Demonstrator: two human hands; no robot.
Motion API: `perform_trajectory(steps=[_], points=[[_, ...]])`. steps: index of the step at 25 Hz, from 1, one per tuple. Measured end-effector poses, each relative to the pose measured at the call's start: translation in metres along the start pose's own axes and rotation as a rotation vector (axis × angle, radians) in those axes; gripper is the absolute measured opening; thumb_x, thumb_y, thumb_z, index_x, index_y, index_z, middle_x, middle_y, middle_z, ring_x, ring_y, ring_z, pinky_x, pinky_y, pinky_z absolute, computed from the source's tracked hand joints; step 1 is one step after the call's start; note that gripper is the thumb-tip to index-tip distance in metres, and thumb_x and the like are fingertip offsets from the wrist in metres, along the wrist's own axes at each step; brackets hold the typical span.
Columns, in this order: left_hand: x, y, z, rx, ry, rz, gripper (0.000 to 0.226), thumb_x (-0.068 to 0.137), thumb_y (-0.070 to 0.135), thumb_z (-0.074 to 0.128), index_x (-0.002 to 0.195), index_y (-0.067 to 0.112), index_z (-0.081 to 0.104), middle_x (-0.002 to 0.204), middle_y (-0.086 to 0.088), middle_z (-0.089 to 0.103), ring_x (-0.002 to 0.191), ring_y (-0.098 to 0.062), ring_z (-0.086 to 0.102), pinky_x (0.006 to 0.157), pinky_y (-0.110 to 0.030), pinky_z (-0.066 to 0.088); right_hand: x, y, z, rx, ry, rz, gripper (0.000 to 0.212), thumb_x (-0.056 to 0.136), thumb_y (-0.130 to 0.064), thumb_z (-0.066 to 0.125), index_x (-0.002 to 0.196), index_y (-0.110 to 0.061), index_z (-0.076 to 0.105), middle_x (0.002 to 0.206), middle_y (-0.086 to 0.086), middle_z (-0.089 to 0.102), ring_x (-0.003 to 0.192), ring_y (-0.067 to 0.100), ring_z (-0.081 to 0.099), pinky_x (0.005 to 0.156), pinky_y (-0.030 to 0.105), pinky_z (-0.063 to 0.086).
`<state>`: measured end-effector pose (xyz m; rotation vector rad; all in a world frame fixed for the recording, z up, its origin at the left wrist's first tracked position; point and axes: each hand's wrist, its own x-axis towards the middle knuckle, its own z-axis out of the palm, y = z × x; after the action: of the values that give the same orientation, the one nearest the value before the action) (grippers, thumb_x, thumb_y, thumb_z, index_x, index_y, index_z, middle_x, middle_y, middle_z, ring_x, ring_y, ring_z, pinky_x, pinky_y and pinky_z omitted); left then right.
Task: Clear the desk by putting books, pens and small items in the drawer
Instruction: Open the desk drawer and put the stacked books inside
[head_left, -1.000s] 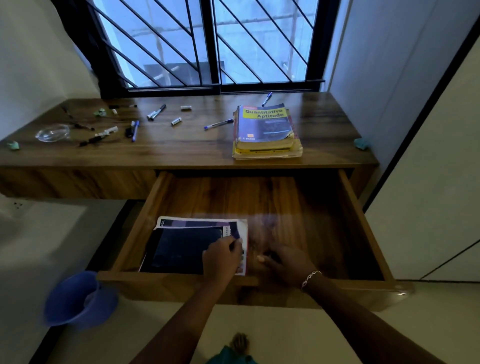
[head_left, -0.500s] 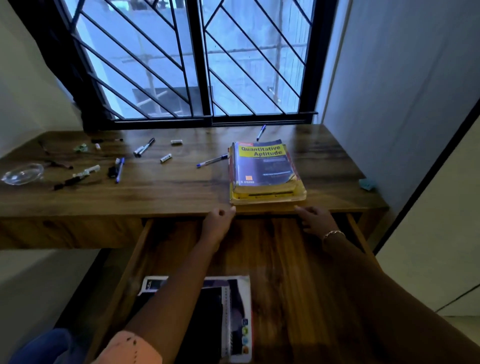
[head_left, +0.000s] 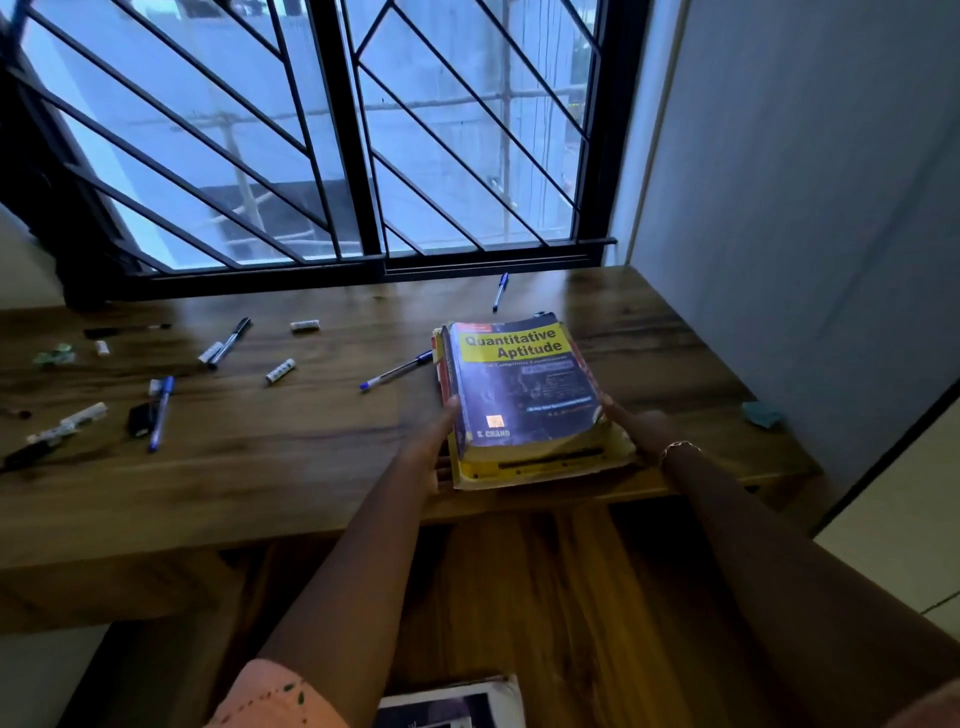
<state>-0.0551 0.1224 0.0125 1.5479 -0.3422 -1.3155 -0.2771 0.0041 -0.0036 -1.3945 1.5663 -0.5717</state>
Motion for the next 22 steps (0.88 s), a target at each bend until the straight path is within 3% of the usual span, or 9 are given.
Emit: perform_trajectory(steps=[2,4,7,10,12,15,17,19,22], points=[[0.009,0.008,0.007,-0.025,-0.084,0.019,0.041,0.09,0.039,0.057,0.114,0.005,0.053,0.11,-0.009,0.061,0.091,-0.023,0.057,0.069,-0.034,0.049,0.012,-0.002,0.003,0.09,0.014,0.038,0.061,0.08,-0.054,0.058,0.096,0.004,0.062,0.105,0.022,0.059,0.082,0.027,0.057,0.068,0.031,0.043],[0.021,0.011,0.013,-0.072,-0.174,0.021,0.052,0.084,0.035,0.064,0.126,0.007,0.052,0.115,-0.013,0.065,0.093,-0.027,0.065,0.07,-0.037,0.057,0.019,-0.002,0.002,0.187,-0.012,0.099,0.08,0.076,-0.058,0.06,0.125,0.004,0.05,0.122,0.021,0.056,0.106,0.032,0.056,0.083,0.034,0.046],[0.042,0.004,0.009,-0.06,-0.158,0.008,0.058,0.076,0.024,0.074,0.126,0.008,0.051,0.109,-0.018,0.068,0.083,-0.029,0.069,0.061,-0.039,0.06,0.024,-0.004,0.003,0.215,-0.104,0.141,0.101,0.053,-0.06,0.076,0.131,-0.002,0.047,0.129,0.018,0.054,0.111,0.034,0.055,0.093,0.045,0.048],[0.051,-0.002,0.007,-0.108,-0.178,0.012,0.052,0.077,0.014,0.07,0.124,0.005,0.051,0.103,-0.018,0.068,0.067,-0.025,0.07,0.056,-0.037,0.059,0.039,0.008,0.007,0.226,-0.158,0.143,0.121,0.023,-0.062,0.083,0.126,-0.007,0.053,0.122,0.016,0.06,0.106,0.033,0.059,0.092,0.051,0.049],[0.05,-0.008,0.006,-0.147,-0.176,0.069,0.049,0.078,0.009,0.067,0.124,0.005,0.052,0.101,-0.016,0.069,0.069,-0.026,0.069,0.064,-0.04,0.059,0.04,0.011,0.01,0.275,-0.164,0.133,0.111,0.024,-0.059,0.085,0.118,-0.006,0.059,0.115,0.017,0.064,0.103,0.033,0.062,0.093,0.05,0.049],[0.034,-0.013,0.005,-0.102,-0.19,0.219,0.046,0.08,0.002,0.064,0.122,0.01,0.047,0.1,-0.012,0.068,0.074,-0.023,0.069,0.06,-0.034,0.059,0.022,0.01,0.004,0.382,-0.202,0.119,0.073,0.049,-0.039,0.082,0.109,0.0,0.065,0.109,0.02,0.066,0.101,0.035,0.063,0.094,0.047,0.049],[0.022,-0.015,0.005,-0.086,-0.232,0.295,0.049,0.08,0.0,0.063,0.124,0.013,0.045,0.105,-0.012,0.066,0.08,-0.024,0.069,0.063,-0.033,0.06,0.003,0.008,-0.005,0.381,-0.278,0.113,0.076,0.047,-0.035,0.077,0.112,0.0,0.063,0.104,0.019,0.068,0.092,0.033,0.065,0.087,0.044,0.053],[0.005,-0.016,0.01,-0.13,-0.257,0.35,0.055,0.075,0.0,0.067,0.125,0.012,0.046,0.106,-0.012,0.067,0.084,-0.027,0.068,0.068,-0.037,0.059,-0.02,0.008,-0.016,0.475,-0.397,0.105,0.064,0.057,-0.03,0.073,0.115,-0.006,0.06,0.102,0.017,0.068,0.082,0.029,0.067,0.075,0.037,0.054],[-0.029,-0.021,0.02,-0.177,-0.288,0.406,0.054,0.072,-0.001,0.066,0.12,0.018,0.05,0.102,-0.009,0.068,0.08,-0.023,0.07,0.065,-0.036,0.06,-0.05,0.015,-0.036,0.6,-0.466,0.077,0.053,0.066,-0.028,0.072,0.114,-0.012,0.055,0.108,0.019,0.067,0.093,0.035,0.065,0.08,0.045,0.052]])
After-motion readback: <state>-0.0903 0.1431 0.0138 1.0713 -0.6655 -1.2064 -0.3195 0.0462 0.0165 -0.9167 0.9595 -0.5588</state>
